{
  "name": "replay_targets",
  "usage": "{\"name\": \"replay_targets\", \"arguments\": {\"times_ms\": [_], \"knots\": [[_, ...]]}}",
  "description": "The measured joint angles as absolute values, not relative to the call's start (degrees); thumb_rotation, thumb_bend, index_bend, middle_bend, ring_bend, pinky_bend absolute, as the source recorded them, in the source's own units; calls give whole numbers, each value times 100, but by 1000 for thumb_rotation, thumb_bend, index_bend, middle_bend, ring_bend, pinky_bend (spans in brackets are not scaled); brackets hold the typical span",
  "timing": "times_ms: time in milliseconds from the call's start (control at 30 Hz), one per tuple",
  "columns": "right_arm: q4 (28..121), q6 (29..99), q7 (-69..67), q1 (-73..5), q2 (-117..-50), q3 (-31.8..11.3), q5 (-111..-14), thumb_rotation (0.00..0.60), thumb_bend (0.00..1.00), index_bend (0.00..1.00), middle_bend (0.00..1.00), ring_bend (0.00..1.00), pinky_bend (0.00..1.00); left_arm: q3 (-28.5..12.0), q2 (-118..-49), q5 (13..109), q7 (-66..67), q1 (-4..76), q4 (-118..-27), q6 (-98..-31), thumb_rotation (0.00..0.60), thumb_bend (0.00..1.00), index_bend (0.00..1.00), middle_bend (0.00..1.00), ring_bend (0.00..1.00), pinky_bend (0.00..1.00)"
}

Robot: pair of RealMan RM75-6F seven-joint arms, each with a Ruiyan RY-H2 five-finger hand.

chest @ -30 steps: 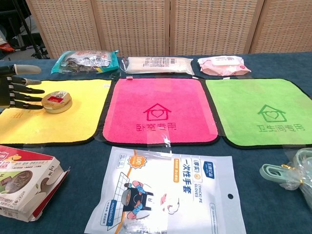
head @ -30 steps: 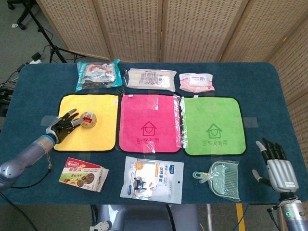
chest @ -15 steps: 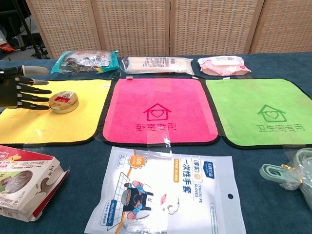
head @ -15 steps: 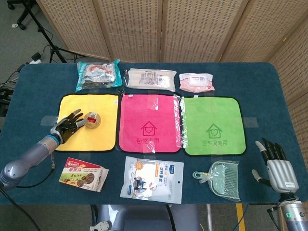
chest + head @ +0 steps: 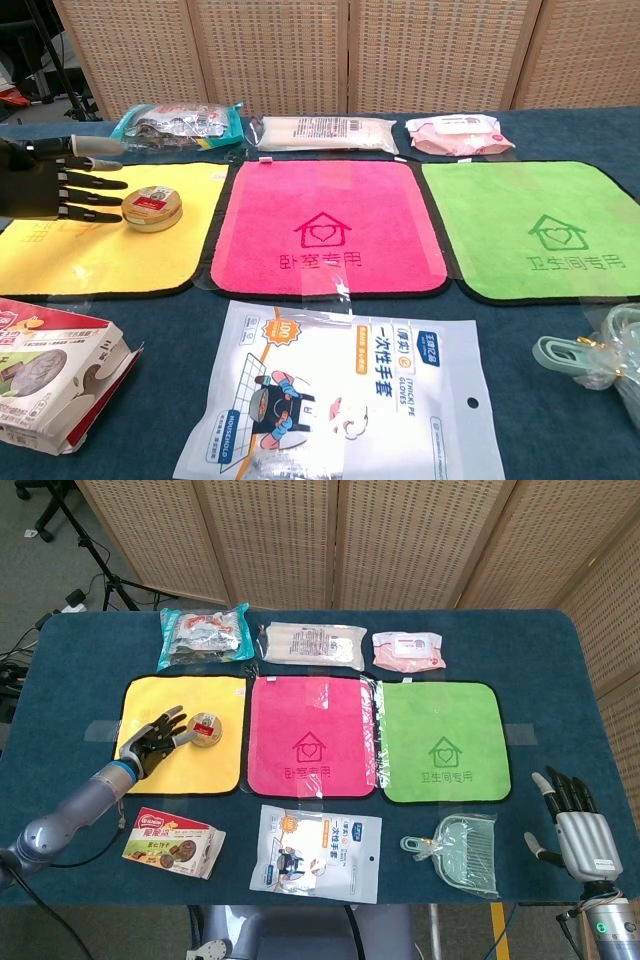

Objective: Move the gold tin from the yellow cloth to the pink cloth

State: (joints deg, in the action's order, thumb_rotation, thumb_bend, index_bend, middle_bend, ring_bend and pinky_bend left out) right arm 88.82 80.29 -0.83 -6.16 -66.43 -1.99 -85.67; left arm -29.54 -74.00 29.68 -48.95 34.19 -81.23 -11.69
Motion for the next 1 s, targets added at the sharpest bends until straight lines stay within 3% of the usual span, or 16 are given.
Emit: {"name": "replay_targets", "arguments": {"times_ms": [1000], "knots": [[8897, 8201, -157, -571, -6623, -214, -8655, 600, 337, 11, 0, 0, 0, -2744, -7853, 2812, -4643, 4018, -8530, -1573, 600, 210, 1, 0, 0, 0]]}}
